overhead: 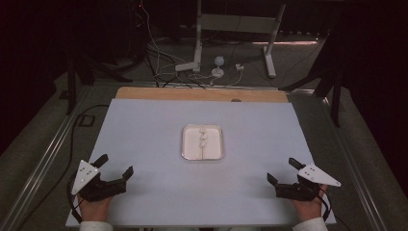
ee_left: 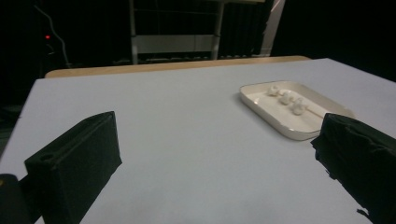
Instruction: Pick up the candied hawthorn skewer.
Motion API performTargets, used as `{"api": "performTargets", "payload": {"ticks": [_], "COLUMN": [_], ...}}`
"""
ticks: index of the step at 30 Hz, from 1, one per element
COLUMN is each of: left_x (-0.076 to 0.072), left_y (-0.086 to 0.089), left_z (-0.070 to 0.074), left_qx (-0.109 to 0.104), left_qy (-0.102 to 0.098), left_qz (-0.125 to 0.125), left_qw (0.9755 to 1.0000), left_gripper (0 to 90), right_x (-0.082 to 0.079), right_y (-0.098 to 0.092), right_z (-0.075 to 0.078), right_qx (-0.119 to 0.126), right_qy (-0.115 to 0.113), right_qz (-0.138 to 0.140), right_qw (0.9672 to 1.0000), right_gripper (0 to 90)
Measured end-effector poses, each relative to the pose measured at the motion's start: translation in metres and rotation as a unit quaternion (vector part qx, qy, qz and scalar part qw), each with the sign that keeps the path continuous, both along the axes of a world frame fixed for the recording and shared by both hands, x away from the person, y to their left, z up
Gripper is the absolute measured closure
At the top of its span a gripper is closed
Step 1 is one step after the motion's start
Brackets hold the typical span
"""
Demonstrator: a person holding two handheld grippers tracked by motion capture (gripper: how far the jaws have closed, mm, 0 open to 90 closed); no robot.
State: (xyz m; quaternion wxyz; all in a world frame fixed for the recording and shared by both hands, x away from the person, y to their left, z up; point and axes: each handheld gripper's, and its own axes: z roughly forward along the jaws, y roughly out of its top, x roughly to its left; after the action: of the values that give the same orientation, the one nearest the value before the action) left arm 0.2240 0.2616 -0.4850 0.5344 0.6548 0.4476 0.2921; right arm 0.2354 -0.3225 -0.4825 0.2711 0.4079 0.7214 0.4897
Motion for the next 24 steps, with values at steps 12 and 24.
{"api": "performTargets", "payload": {"ticks": [12, 24], "left_x": [-0.004, 0.005], "left_y": [0.005, 0.001], "left_z": [0.000, 0.020], "left_qx": [-0.020, -0.004], "left_qy": [-0.001, 0.029], "left_qz": [0.014, 0.019], "left_qw": [0.9997, 0.9994], "left_gripper": [0.6, 0.6], "right_x": [0.003, 0.004], "right_y": [0.009, 0.007], "right_z": [-0.003, -0.003], "right_qx": [0.003, 0.027], "right_qy": [-0.019, -0.030], "right_qz": [0.035, 0.060], "right_qw": [0.9992, 0.9974], "right_gripper": [0.0, 0.0]}}
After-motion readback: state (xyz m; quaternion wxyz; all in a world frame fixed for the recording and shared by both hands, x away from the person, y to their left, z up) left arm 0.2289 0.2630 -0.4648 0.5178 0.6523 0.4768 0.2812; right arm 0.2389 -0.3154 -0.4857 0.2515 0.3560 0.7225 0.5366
